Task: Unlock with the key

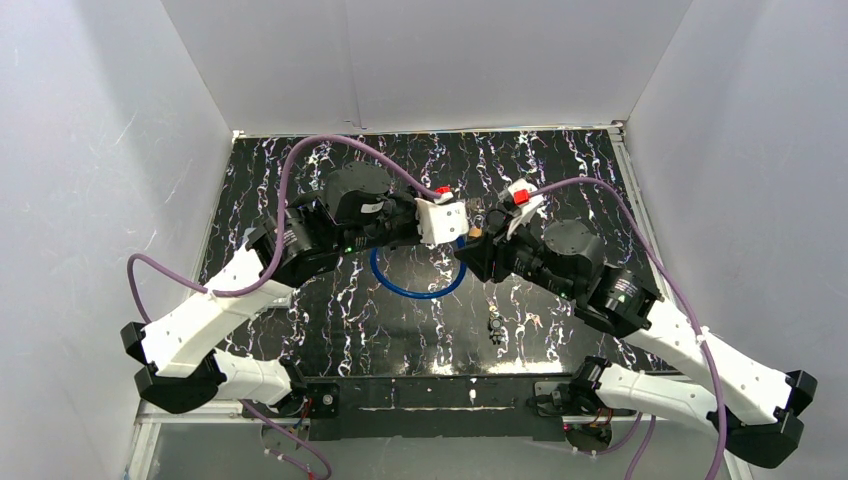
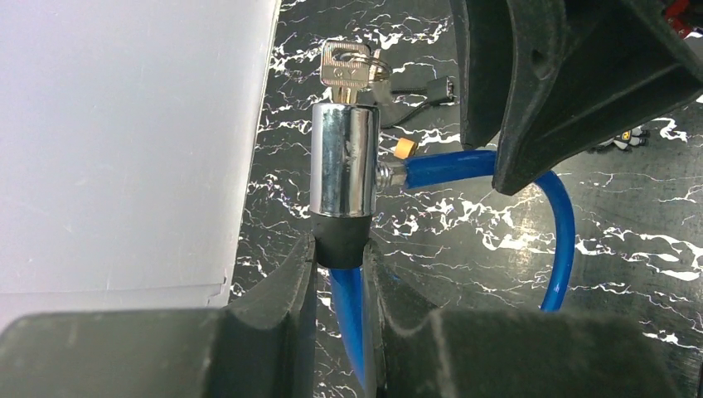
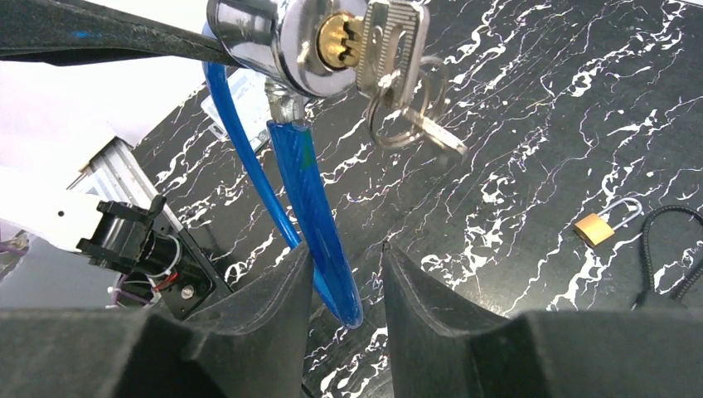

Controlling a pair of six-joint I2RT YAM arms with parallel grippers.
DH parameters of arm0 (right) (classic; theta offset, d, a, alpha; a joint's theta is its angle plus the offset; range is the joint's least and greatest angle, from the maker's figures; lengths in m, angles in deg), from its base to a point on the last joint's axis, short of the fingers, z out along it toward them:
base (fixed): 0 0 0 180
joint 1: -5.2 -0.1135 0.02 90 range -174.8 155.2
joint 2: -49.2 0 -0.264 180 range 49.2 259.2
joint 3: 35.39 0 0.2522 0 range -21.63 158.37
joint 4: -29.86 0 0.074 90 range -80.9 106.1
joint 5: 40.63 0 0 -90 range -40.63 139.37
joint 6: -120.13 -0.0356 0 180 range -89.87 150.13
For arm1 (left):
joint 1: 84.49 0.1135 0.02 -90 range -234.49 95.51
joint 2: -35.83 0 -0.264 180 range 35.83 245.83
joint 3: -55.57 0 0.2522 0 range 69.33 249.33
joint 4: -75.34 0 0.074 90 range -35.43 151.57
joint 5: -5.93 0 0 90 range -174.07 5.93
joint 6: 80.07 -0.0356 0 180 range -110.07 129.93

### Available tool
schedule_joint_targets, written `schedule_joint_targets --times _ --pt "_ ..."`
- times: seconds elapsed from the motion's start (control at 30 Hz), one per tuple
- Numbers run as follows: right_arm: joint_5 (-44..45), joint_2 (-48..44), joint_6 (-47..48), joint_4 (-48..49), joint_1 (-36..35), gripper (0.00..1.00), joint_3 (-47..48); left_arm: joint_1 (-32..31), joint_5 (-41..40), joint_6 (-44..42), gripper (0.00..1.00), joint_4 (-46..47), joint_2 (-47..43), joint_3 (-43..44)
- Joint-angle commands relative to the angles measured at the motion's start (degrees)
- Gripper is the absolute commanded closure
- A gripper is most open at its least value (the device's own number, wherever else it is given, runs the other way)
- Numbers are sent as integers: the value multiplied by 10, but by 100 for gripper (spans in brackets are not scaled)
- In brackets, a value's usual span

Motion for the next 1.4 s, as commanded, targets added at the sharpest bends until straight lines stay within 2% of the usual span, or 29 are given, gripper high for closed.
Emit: schedule_joint_targets --times 0.0,0.07,0.13,0.23,0.37,0.43,0.5,0.67,0.73,0.87,1.17,1.37 --pt "31 -15 5 39 3 61 -16 -3 23 6 100 19 -10 25" --pt "13 -16 -7 51 3 64 -25 -3 22 6 100 22 -8 29" --pt "-9 -17 -22 66 3 74 -34 -4 22 11 100 24 -7 38" --pt "-47 -22 -38 96 1 98 -56 -3 53 42 100 -1 2 69" --pt "-34 -41 -33 114 -6 99 -68 -2 146 94 100 -51 8 103" --pt "-22 -56 -18 128 -9 99 -70 3 203 111 94 -82 13 116" --pt "-11 -68 -1 135 -11 99 -65 7 246 117 80 -102 14 117" --pt "-3 -85 33 114 -14 99 -40 50 318 144 24 -116 20 119" --pt "-2 -90 43 101 -17 99 -34 91 350 184 16 -100 25 123" --pt "6 -94 52 86 -21 99 -28 171 429 251 6 -87 47 137" --pt "22 -91 61 89 -37 99 -14 187 499 298 4 -6 38 30" --pt "13 -84 64 89 -43 99 0 194 558 284 4 13 57 11"
